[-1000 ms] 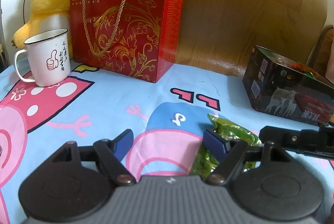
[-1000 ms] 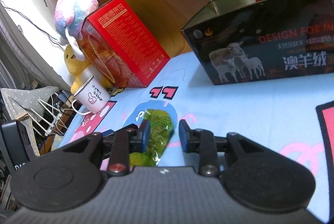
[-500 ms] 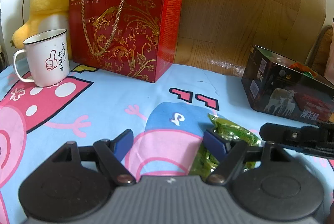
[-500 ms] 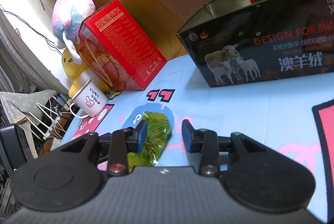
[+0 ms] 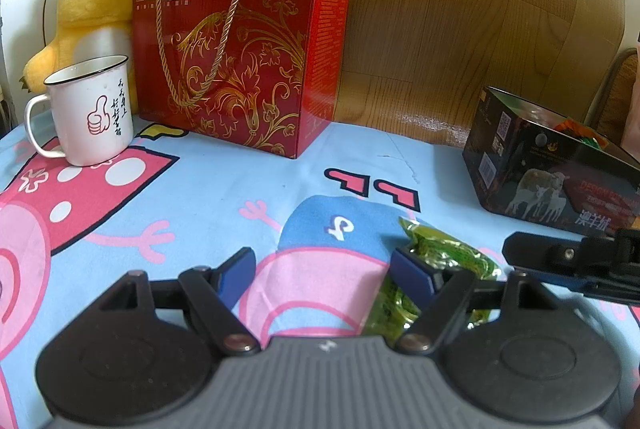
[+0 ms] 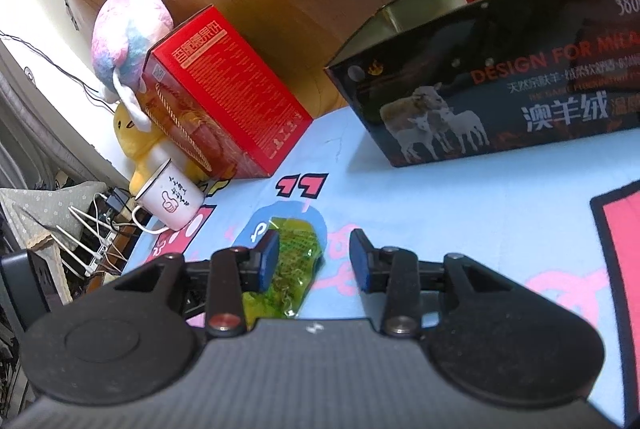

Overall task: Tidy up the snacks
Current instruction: 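Close both grippers on the small green packet and lift it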

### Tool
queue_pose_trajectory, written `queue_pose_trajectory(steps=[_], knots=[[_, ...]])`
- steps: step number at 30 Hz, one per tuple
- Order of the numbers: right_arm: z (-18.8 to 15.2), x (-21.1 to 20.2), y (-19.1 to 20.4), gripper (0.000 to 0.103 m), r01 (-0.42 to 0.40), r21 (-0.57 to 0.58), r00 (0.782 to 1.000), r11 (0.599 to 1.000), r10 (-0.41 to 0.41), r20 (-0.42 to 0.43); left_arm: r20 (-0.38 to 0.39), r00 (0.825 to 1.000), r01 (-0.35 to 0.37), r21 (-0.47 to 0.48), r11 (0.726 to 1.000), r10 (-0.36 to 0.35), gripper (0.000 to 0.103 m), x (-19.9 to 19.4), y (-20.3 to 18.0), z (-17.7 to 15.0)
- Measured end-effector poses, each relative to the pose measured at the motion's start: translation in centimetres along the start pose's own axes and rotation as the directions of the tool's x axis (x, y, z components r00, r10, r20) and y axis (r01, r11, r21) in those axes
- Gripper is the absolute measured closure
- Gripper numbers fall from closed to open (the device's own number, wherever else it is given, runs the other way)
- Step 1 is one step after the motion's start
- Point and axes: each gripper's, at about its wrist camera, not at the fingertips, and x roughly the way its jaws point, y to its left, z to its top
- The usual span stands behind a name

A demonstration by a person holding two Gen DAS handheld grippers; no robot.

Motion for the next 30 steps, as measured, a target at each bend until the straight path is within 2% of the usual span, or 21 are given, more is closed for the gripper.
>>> queue_pose_trajectory(steps=[30], knots=[[-0.22, -1.00, -0.60, 0.060, 0.038, 0.043, 0.999, 0.998, -0.039, 0.033, 0.001, 1.000, 0.008, -0.012, 1.000, -0.008, 0.024, -0.01, -0.13, -0.14]])
